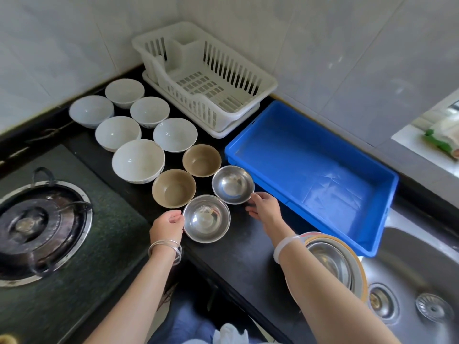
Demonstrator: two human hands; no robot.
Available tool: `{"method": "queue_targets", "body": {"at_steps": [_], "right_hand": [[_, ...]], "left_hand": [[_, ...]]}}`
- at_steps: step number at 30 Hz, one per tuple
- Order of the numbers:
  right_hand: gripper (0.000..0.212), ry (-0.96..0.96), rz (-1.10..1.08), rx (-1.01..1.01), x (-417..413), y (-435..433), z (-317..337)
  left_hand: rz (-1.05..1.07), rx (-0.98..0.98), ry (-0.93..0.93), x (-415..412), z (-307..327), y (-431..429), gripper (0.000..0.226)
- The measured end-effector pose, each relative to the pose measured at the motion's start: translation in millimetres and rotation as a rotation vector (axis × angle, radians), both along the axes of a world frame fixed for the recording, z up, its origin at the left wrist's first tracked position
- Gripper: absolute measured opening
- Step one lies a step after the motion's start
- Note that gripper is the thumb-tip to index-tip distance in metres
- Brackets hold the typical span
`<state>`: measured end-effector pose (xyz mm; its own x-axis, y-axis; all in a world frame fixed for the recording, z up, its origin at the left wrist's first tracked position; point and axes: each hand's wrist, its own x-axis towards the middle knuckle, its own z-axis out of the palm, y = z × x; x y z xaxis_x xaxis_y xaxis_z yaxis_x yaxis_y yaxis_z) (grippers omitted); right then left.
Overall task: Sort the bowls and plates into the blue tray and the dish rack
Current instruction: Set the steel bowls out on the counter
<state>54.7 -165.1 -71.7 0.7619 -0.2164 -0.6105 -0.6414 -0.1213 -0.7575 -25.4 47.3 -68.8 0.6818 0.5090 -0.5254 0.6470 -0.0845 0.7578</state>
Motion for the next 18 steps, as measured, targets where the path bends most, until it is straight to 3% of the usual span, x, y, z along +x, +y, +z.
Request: {"method": "queue_targets", "body": {"at_steps": [7, 11, 15, 18], "right_hand": [[0.018, -0.172, 0.13, -0.29, -35.4, -39.3, 38.9], [0.016, -0.236, 0.085, -0.541, -77.3, -88.3, 52.7], [0.014, -0.161, 0.029, -0.832, -128.1, -140.2, 48.0], [0.019, -0.123, -0.026, -0.922, -158.6, -167.9, 39.1]], "left_hand": [[-0.209, 0.248, -0.066, -3.6, 30.2, -27.8, 0.032], [-0.355, 0.196, -0.119, -5.5, 40.7, -71.2, 0.026], [-0.559, 0.15, -0.161, -14.7, 40.3, -129.1, 0.023], [-0.708, 0.18, -0.185, -23.7, 37.9, -171.1, 0.027]]}}
